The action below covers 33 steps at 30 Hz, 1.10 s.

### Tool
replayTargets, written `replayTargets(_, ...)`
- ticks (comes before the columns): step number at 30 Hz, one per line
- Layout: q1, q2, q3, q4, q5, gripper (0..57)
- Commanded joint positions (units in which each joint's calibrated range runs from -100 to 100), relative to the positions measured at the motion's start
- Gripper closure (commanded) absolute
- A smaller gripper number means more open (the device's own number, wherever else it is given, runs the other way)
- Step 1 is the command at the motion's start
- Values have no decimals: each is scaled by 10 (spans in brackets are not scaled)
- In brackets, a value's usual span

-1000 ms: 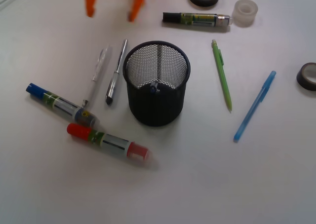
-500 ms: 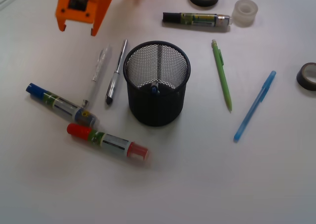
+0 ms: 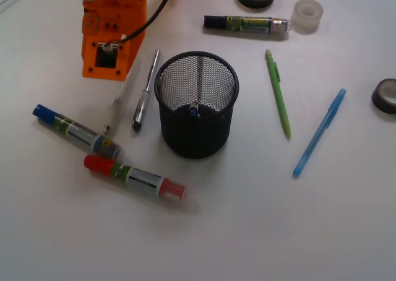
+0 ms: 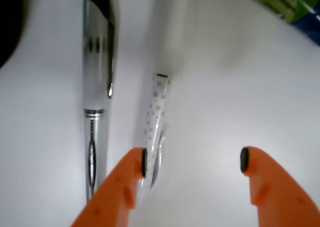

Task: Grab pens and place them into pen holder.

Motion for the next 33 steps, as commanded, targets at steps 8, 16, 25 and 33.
replayTargets(8, -12, 41, -27, -10, -1, 356)
replayTargets(16, -11, 76, -27, -10, 0, 357)
replayTargets(25, 0, 104, -27, -10, 0, 555)
replayTargets(33, 20, 72, -40, -2, 0, 571)
